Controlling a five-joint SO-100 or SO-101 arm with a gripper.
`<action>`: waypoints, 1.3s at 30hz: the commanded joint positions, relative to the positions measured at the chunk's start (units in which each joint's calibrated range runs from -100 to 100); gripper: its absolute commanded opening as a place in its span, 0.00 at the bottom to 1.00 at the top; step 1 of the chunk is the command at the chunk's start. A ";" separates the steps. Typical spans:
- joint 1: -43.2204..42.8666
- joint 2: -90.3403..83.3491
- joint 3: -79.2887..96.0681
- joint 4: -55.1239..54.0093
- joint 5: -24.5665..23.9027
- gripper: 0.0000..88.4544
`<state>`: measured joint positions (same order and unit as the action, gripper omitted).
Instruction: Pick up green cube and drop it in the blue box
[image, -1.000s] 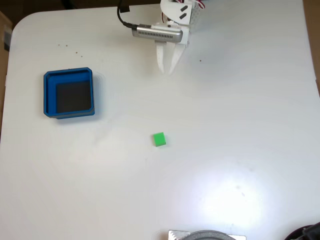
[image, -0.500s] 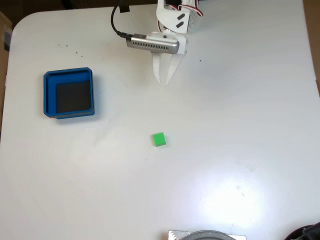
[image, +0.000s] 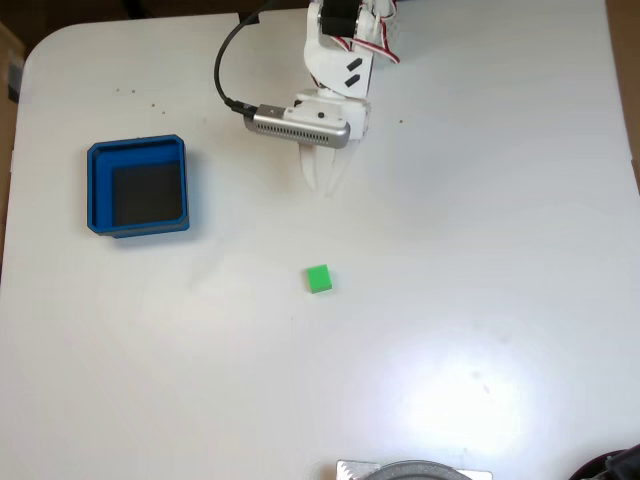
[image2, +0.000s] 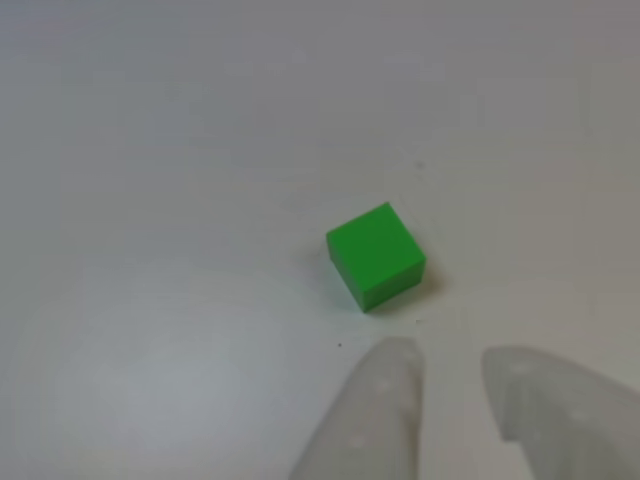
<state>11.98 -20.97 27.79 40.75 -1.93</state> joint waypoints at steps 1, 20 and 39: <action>0.16 3.16 -12.88 10.57 0.20 0.02; -0.15 19.55 -44.12 25.82 0.29 0.02; -0.38 30.33 -53.82 25.66 6.69 0.02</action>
<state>11.98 9.69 -22.24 66.40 1.39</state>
